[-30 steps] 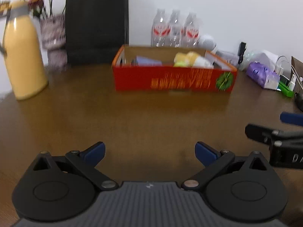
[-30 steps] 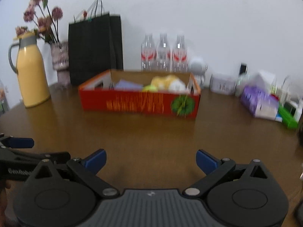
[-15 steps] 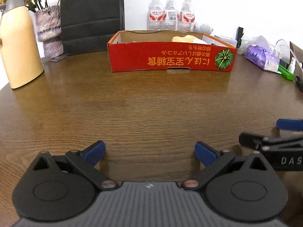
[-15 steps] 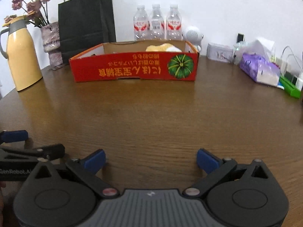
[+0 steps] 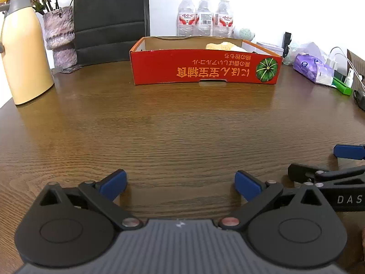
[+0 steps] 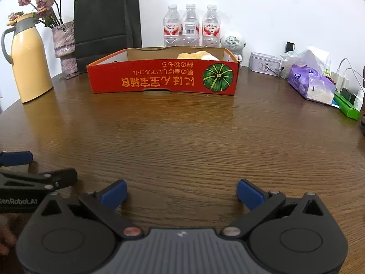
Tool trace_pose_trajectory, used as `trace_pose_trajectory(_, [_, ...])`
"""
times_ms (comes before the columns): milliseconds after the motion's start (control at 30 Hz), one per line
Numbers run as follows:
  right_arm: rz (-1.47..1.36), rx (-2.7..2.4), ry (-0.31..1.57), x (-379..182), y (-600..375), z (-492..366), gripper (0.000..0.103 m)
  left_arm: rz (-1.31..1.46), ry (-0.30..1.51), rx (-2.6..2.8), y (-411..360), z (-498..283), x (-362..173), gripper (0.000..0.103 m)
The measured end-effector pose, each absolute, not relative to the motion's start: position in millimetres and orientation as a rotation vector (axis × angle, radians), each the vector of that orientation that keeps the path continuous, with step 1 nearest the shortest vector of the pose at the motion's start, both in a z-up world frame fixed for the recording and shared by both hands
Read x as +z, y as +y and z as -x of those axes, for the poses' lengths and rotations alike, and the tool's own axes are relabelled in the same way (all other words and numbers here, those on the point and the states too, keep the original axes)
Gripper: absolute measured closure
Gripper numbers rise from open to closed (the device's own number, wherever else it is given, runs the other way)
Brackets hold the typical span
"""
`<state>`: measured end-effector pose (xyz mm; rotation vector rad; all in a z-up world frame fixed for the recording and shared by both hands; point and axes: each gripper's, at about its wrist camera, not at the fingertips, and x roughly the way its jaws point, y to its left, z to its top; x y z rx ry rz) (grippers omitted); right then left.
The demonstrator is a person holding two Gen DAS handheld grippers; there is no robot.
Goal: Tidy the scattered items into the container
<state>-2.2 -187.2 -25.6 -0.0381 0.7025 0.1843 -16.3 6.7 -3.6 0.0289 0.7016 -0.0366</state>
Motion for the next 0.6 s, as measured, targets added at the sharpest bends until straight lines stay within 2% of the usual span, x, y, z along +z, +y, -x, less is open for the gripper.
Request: trace_pose_trajectory(600, [0.038,0.185,0.702,-26.3,-187.2,2.0,0.000,-0.022,0.702,-0.031,6.6,16.3,-3.0,0.000])
